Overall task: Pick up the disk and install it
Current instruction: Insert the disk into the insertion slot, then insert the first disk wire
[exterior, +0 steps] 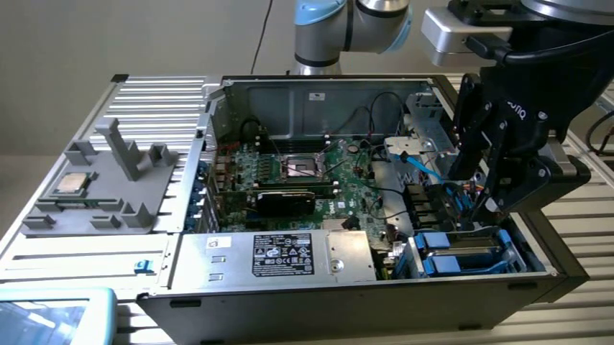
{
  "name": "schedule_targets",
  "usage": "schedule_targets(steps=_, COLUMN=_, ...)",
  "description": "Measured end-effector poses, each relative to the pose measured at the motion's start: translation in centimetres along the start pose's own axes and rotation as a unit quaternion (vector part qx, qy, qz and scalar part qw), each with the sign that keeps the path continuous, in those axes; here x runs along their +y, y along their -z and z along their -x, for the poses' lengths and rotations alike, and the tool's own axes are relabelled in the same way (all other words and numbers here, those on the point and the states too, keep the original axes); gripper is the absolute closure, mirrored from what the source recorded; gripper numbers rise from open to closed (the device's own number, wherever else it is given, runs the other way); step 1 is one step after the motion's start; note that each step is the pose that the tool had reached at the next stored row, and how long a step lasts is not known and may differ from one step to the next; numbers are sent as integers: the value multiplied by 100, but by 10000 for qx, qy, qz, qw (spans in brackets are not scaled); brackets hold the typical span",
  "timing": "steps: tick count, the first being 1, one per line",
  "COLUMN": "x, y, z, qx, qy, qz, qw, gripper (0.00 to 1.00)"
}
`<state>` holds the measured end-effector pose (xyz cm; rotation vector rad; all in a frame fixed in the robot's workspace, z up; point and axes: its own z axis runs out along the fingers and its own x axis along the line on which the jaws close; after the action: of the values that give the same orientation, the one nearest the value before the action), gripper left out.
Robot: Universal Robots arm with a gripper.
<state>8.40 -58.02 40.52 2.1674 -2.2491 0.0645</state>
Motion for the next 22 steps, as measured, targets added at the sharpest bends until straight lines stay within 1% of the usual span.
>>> schedule_targets(steps=16, x=-3, y=0, z=9, qx=2, qy=-4, qz=0, qw=10000, gripper=42)
schedule_targets(steps=18, x=-40, y=-7, z=23, qx=2, qy=-15, qz=0, qw=10000, gripper=42)
schedule_targets(steps=22, x=-164, y=-23, z=54, qx=2, qy=-19, qz=1, qw=10000, gripper=42)
